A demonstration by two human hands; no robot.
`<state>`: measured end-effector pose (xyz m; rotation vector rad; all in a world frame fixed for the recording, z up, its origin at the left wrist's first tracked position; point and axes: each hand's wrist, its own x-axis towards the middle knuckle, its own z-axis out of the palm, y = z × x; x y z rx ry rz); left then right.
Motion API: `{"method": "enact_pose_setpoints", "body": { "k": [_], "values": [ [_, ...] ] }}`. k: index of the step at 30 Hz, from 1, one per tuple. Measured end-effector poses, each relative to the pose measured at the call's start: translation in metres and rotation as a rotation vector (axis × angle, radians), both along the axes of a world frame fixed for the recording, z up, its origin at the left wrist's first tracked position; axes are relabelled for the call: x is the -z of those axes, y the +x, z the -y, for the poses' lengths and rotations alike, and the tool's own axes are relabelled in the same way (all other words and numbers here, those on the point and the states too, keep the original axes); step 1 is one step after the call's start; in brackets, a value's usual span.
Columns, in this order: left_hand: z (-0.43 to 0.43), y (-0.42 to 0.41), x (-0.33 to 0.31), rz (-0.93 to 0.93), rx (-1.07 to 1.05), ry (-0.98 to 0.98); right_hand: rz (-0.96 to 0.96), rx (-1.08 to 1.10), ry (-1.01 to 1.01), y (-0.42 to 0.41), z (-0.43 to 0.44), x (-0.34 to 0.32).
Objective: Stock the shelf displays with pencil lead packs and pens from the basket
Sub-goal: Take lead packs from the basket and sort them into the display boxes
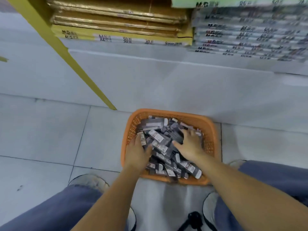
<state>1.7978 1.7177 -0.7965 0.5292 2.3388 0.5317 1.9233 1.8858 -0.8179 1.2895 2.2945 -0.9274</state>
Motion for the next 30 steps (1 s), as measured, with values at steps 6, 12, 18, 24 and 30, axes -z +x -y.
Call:
{"method": "enact_pose_setpoints", "body": {
  "k": [6,12,18,24,30],
  "values": [
    [-0.021,-0.01,0.01,0.08,-0.131,-0.023,-0.054,0.106,-0.003,0.0,-0.007,0.01],
    [-0.034,-0.018,0.016,0.303,-0.399,0.048,-0.077,0.068,-0.052,-0.006,-0.012,0.005],
    [-0.041,-0.019,0.02,0.3,-0.478,0.052,-0.078,0.124,-0.307,0.0,-0.016,0.005],
    [-0.036,-0.023,0.026,0.439,-0.51,0.076,-0.073,0.223,-0.412,0.002,-0.02,0.006],
    [-0.029,-0.02,0.017,0.451,-0.483,0.124,-0.047,0.253,-0.444,0.002,-0.018,0.005]
  ]
}}
